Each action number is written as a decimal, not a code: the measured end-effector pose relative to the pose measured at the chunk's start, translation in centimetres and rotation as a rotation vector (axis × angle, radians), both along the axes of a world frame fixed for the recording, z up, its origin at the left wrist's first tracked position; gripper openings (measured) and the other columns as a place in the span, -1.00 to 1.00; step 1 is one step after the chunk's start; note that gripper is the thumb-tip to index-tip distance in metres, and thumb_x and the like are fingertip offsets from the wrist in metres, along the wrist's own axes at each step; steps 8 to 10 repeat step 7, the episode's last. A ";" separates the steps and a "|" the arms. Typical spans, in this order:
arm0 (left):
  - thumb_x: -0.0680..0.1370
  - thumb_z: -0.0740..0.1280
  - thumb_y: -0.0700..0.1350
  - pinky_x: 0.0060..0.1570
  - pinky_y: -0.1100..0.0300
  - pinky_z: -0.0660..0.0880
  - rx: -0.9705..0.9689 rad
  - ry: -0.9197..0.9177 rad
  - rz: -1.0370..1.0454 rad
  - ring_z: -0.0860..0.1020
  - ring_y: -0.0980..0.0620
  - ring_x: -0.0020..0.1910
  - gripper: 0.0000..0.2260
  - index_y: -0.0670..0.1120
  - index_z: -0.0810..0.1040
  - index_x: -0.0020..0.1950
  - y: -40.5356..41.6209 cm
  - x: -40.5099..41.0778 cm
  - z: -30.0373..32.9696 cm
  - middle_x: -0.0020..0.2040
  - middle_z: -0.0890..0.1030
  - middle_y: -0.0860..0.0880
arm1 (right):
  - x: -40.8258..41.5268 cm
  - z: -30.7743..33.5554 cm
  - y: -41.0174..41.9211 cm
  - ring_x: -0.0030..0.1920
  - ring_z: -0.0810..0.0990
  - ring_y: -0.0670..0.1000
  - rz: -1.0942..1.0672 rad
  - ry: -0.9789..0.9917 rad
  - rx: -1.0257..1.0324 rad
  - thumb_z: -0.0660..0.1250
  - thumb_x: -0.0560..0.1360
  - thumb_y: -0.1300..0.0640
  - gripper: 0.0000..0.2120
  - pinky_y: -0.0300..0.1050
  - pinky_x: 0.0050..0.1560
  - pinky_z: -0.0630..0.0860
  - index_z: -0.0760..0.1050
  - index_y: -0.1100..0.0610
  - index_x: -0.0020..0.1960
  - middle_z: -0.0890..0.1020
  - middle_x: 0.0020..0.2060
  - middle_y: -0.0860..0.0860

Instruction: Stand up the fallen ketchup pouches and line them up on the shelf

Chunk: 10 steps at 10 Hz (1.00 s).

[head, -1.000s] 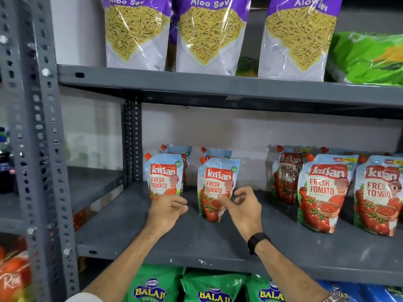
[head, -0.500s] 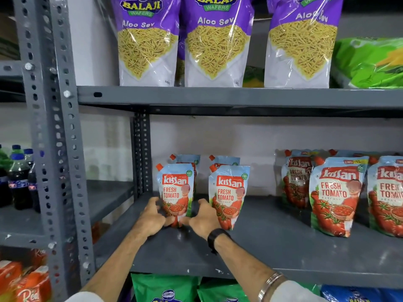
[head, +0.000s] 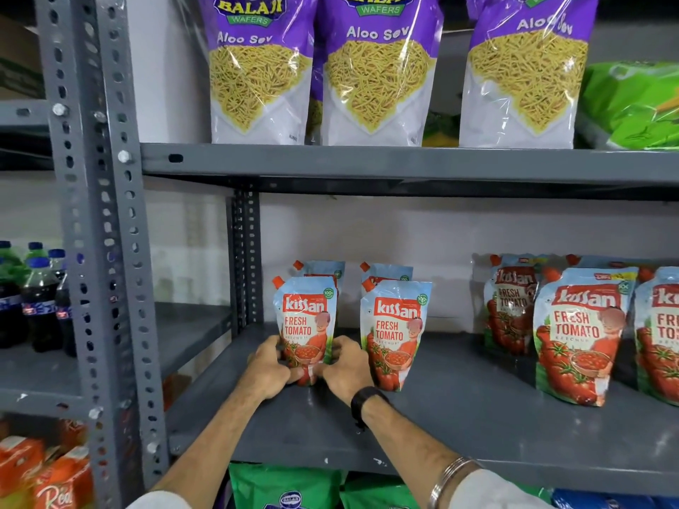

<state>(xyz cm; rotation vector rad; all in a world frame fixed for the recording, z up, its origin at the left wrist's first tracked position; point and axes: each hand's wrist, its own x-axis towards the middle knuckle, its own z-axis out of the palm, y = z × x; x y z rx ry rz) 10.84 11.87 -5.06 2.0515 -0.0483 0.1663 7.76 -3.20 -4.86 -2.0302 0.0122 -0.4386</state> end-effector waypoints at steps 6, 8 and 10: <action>0.37 0.61 -0.15 0.07 0.07 0.51 0.002 -0.060 0.089 0.62 -0.04 0.05 -0.30 -0.14 0.38 0.43 -1.0 -2.2 -0.9 0.37 0.51 -0.17 | -1.1 -0.4 -2.2 -0.04 0.66 -0.05 0.021 0.061 0.034 0.56 0.37 0.23 -0.68 -0.31 -0.08 0.58 0.52 0.08 0.04 0.66 -0.13 -0.10; 0.35 0.62 -0.05 -0.11 0.11 0.44 0.117 -0.180 0.214 0.60 -0.02 -0.05 -0.57 -0.07 0.49 0.09 -1.4 -3.5 -1.1 0.09 0.60 -0.06 | -2.5 -0.6 -3.2 -0.14 0.61 -0.13 0.014 0.039 0.066 0.55 0.39 0.18 -0.68 -0.42 -0.26 0.52 0.50 0.08 0.07 0.58 -0.17 -0.15; 0.35 0.62 -0.05 -0.11 0.11 0.44 0.117 -0.180 0.214 0.60 -0.02 -0.05 -0.57 -0.07 0.49 0.09 -1.4 -3.5 -1.1 0.09 0.60 -0.06 | -2.5 -0.6 -3.2 -0.14 0.61 -0.13 0.014 0.039 0.066 0.55 0.39 0.18 -0.68 -0.42 -0.26 0.52 0.50 0.08 0.07 0.58 -0.17 -0.15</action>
